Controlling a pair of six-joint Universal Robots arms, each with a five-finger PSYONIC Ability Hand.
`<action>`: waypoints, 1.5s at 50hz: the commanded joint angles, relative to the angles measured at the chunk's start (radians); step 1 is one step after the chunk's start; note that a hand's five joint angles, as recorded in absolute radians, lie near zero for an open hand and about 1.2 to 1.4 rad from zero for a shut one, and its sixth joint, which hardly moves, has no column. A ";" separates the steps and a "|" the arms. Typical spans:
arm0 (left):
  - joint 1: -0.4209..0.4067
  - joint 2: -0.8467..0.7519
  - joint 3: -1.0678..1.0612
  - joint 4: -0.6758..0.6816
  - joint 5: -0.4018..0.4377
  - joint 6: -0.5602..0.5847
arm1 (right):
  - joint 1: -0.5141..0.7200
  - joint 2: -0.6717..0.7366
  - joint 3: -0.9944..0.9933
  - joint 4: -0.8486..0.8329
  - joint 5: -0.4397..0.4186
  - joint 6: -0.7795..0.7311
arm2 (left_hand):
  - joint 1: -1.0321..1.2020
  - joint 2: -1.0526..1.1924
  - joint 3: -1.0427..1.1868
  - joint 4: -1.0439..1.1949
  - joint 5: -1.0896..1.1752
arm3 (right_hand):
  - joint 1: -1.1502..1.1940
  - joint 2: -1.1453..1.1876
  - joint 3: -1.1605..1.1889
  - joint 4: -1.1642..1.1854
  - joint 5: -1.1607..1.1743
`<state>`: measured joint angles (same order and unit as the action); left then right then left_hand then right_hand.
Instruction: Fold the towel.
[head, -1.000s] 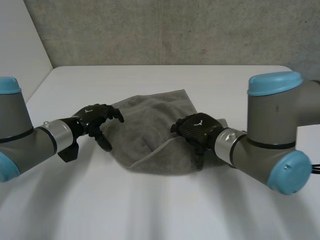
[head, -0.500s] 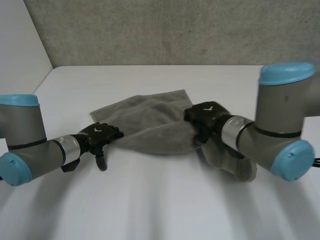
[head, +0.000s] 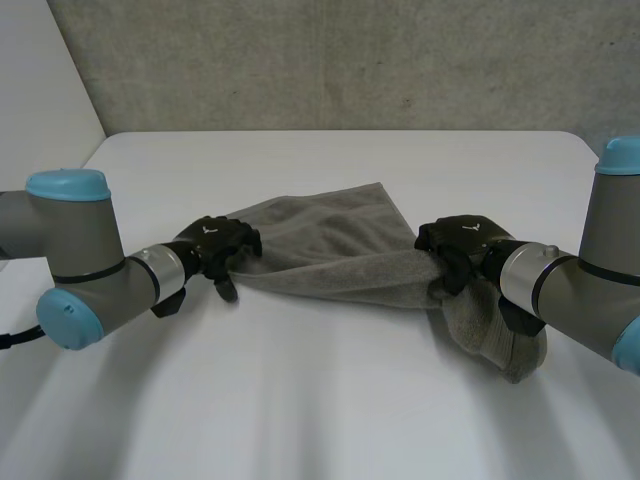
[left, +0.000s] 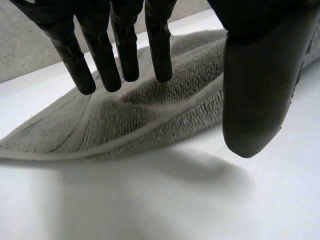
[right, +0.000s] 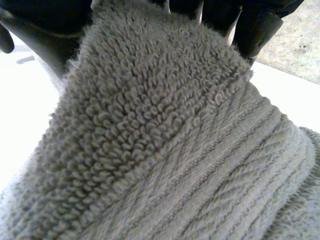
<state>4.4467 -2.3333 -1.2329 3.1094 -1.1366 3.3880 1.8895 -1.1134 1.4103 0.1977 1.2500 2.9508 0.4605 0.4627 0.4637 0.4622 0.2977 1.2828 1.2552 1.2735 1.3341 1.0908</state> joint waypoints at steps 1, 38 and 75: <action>-0.003 -0.011 0.019 0.000 0.004 -0.012 | 0.002 0.001 -0.001 0.000 0.002 -0.001 | 0.081 0.079 0.078 0.080 0.070 | 0.113 0.141 0.123 0.062 0.131; -0.029 -0.032 0.113 -0.008 0.008 -0.010 | 0.002 -0.049 -0.027 0.092 -0.034 -0.114 | 0.936 0.934 0.933 0.934 0.924 | 0.113 0.141 0.123 0.062 0.131; -0.115 0.187 0.695 0.152 -0.272 -0.191 | 0.094 -0.046 -0.467 -0.615 0.051 -0.148 | 0.936 0.934 0.933 0.934 0.924 | 0.113 0.141 0.123 0.062 0.131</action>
<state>4.3271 -2.2523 -0.4209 3.1658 -1.4167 3.3101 1.9930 -1.1283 0.8373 -0.3810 1.2995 2.7267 1.2724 1.3257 1.3213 1.3488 1.1331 1.2822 1.2559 1.3222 1.3341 1.1020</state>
